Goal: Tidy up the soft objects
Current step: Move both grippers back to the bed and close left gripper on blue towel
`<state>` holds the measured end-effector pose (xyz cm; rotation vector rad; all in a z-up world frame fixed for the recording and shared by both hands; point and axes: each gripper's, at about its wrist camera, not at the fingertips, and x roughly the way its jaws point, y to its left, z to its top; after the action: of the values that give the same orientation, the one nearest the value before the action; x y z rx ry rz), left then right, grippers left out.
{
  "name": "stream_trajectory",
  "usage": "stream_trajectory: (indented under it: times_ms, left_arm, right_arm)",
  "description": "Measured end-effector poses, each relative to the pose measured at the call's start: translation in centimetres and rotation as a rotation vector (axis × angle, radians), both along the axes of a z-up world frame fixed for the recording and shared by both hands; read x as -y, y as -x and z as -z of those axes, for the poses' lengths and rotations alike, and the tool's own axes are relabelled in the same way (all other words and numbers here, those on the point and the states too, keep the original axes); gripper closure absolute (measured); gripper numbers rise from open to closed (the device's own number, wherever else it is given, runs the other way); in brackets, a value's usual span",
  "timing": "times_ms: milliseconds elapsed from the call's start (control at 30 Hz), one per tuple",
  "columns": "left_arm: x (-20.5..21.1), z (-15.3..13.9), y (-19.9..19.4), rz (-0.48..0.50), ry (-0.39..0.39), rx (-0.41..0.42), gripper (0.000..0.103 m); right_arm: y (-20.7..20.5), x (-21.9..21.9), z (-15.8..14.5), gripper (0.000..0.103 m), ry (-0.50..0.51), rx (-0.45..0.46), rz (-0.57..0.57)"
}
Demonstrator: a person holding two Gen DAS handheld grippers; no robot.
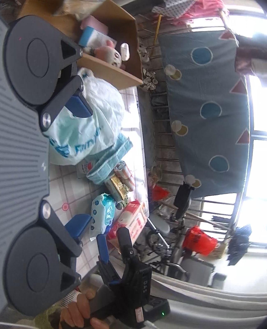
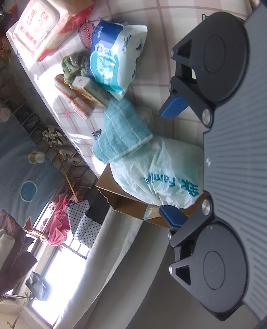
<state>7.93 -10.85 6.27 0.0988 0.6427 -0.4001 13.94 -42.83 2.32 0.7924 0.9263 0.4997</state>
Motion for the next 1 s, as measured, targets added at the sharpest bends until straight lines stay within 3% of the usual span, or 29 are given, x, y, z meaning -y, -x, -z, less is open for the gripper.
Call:
stream_trajectory:
  times_ms: [167,300,500,600,667,767,933,1000]
  left_arm:
    - [4.1,0.6,-3.8,0.092,-0.142,-0.006,0.003]
    - [6.6,0.7,-8.3,0.095,-0.226,-0.04,0.002]
    - [8.1,3.2,-17.5,0.038,-0.242,-0.275,0.002]
    - [8.4,5.0,-20.8,-0.014,-0.261,-0.351,0.006]
    - [8.9,6.2,-22.0,-0.015,-0.303,-0.38,0.016]
    - [9.6,7.5,-22.8,-0.001,-0.36,-0.418,0.04]
    - [9.8,7.4,-22.4,0.026,-0.301,-0.436,0.095]
    - [10.1,6.7,-21.8,0.023,-0.299,-0.405,0.097]
  right_arm:
    - [0.1,0.8,2.3,0.011,0.008,0.047,0.02]
    - [-0.4,1.6,3.4,0.011,0.004,0.084,0.027]
    - [-0.6,2.1,3.7,0.011,0.033,0.18,0.015]
    - [-0.4,2.3,4.1,0.011,0.041,0.204,0.015]
    - [-0.3,2.4,4.6,0.011,0.035,0.205,0.012]
    - [-0.2,2.6,5.2,0.011,0.026,0.195,0.018]
    - [-0.1,3.0,5.7,0.011,0.016,0.191,0.033]
    - [-0.1,3.0,5.8,0.011,0.01,0.187,0.038]
